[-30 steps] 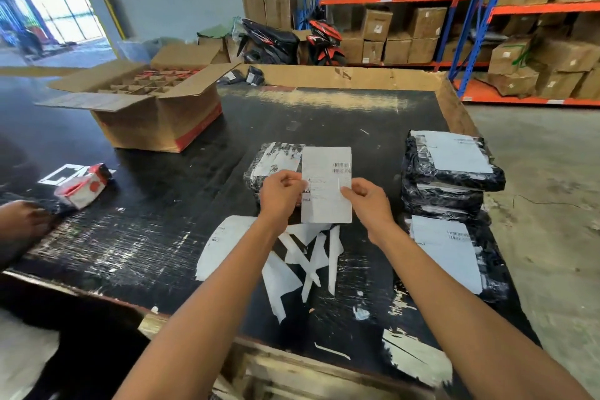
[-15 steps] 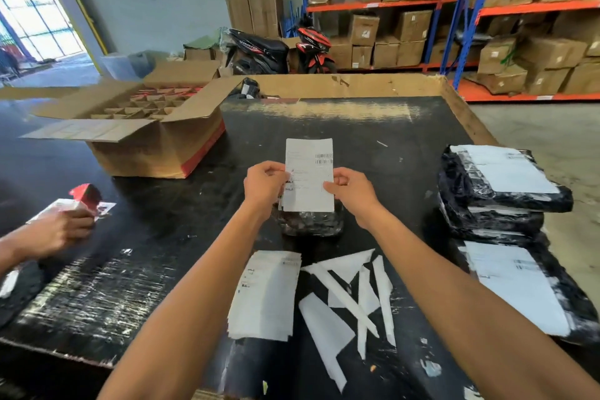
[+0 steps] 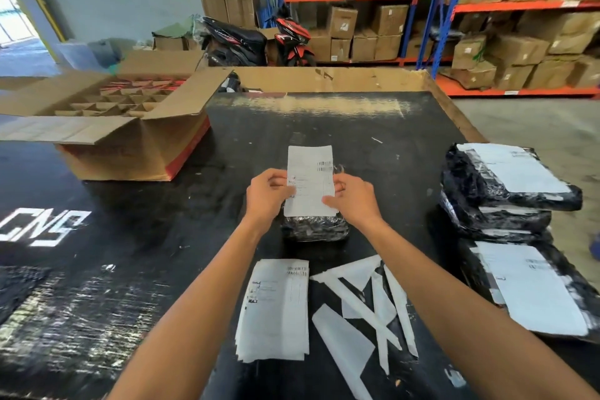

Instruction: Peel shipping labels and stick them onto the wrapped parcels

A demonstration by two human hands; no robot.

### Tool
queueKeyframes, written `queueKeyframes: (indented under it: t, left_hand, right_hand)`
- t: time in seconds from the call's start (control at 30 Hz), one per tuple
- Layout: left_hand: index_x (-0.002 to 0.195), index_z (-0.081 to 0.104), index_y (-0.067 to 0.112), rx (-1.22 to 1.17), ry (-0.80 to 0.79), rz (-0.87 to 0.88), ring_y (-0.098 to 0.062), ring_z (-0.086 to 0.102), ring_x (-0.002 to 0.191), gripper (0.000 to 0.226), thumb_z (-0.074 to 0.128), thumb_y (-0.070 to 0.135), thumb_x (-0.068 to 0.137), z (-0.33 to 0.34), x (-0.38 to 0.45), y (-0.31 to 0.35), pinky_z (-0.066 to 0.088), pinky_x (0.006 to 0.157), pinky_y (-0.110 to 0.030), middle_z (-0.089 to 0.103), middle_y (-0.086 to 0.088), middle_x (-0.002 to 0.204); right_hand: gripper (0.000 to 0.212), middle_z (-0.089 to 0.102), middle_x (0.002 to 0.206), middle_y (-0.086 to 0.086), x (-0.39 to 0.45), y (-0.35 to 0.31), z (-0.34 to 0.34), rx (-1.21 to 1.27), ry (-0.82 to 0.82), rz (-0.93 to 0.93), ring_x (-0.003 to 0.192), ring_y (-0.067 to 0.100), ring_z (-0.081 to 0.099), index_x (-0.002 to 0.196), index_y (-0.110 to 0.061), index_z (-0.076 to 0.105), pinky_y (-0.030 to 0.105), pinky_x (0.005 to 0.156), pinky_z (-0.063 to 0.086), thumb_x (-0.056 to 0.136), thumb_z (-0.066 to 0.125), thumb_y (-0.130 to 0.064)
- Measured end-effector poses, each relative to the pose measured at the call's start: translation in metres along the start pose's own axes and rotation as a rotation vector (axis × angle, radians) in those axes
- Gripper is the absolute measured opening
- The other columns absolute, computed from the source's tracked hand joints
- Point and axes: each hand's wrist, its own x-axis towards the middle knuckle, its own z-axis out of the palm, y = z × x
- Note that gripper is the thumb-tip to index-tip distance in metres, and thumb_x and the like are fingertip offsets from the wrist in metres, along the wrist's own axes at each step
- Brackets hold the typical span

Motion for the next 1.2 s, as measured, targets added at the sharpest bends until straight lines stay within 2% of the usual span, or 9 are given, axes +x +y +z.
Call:
queueKeyframes:
  t: [0.17,0.33,0.5,0.57,0.63,0.73,0.8,0.97,1.2]
  left_hand:
    - [0.112,0.065,0.013,0.114,0.006,0.177,-0.008,0.064,0.09,0.035,0.078,0.003,0.081,0.005,-0.008,-0.004,0.056,0.081,-0.018,0.069,0.003,0.1]
    - [0.125,0.058,0.013,0.244,-0.007,0.313,-0.005,0.062,0.097,0.041,0.071,0.005,0.087,0.009,-0.015,-0.007,0.05,0.081,-0.009,0.065,0.001,0.117]
    - [0.149,0.036,0.011,0.446,-0.003,0.366,-0.022,0.044,0.123,0.063,0.063,0.011,0.092,0.021,-0.016,-0.013,0.04,0.102,-0.034,0.051,-0.01,0.136]
    - [0.156,0.019,0.009,0.51,0.044,0.303,-0.029,0.027,0.141,0.081,0.068,0.018,0.092,0.02,-0.013,-0.013,0.031,0.112,-0.038,0.032,-0.015,0.153]
    - [0.152,0.033,0.013,0.575,0.103,0.368,-0.028,0.031,0.142,0.076,0.073,0.017,0.088,0.012,-0.005,-0.012,0.031,0.113,-0.045,0.036,-0.011,0.154]
    - [0.111,0.07,0.026,0.605,-0.035,0.659,-0.017,0.063,0.114,0.033,0.07,0.009,0.083,0.001,0.011,-0.02,0.041,0.105,-0.052,0.07,0.008,0.117]
    - [0.102,0.075,0.033,0.663,-0.122,0.647,-0.01,0.063,0.117,0.025,0.064,0.014,0.09,-0.001,0.019,-0.026,0.031,0.114,-0.053,0.073,0.017,0.112]
    - [0.141,0.052,0.039,0.893,-0.325,0.488,-0.01,0.028,0.149,0.039,0.04,0.037,0.104,-0.005,0.037,-0.016,0.005,0.123,-0.052,0.048,0.022,0.148]
    - [0.154,0.028,0.041,0.982,-0.451,0.358,-0.016,0.015,0.153,0.049,0.025,0.046,0.105,0.003,0.067,-0.005,0.002,0.121,-0.059,0.024,0.022,0.161]
  right_hand:
    - [0.043,0.06,0.114,0.007,-0.004,0.002,0.011,-0.128,0.083,-0.064,0.098,0.019,0.059,0.127,-0.017,0.065,0.038,0.094,0.053,0.085,0.075,-0.015]
    - [0.084,0.034,0.141,0.007,-0.009,0.005,0.008,-0.06,0.185,0.013,0.131,0.026,0.037,0.145,-0.019,0.038,0.04,0.108,0.04,0.077,0.086,-0.028]
    - [0.011,0.055,0.108,-0.017,-0.015,0.012,0.011,-0.269,0.183,-0.31,0.116,0.012,0.042,0.095,-0.031,0.066,0.03,0.093,0.03,0.089,0.074,-0.027]
    - [0.009,0.064,0.1,-0.019,-0.014,0.018,0.011,-0.258,0.113,-0.387,0.113,0.009,0.044,0.091,-0.031,0.072,0.032,0.094,0.029,0.094,0.068,-0.024]
    - [0.016,0.066,0.099,-0.022,-0.011,0.024,0.008,-0.245,0.052,-0.425,0.115,0.009,0.044,0.096,-0.033,0.076,0.031,0.096,0.025,0.097,0.064,-0.021]
    - [0.025,0.068,0.114,-0.026,-0.004,0.032,0.003,-0.301,-0.032,-0.465,0.128,0.011,0.043,0.11,-0.038,0.074,0.031,0.105,0.018,0.101,0.056,-0.023]
    - [0.029,0.061,0.132,-0.029,0.001,0.036,-0.003,-0.378,-0.095,-0.454,0.143,0.012,0.032,0.122,-0.043,0.068,0.033,0.111,0.012,0.104,0.049,-0.032]
    - [0.044,0.027,0.159,-0.028,0.022,0.033,-0.014,-0.493,-0.278,-0.312,0.156,0.014,-0.001,0.149,-0.047,0.04,0.051,0.122,-0.005,0.108,0.024,-0.047]
    - [0.053,0.003,0.167,-0.021,0.061,0.018,-0.009,-0.654,-0.345,-0.047,0.156,0.024,-0.004,0.159,-0.042,0.011,0.054,0.123,-0.003,0.106,0.013,-0.051]
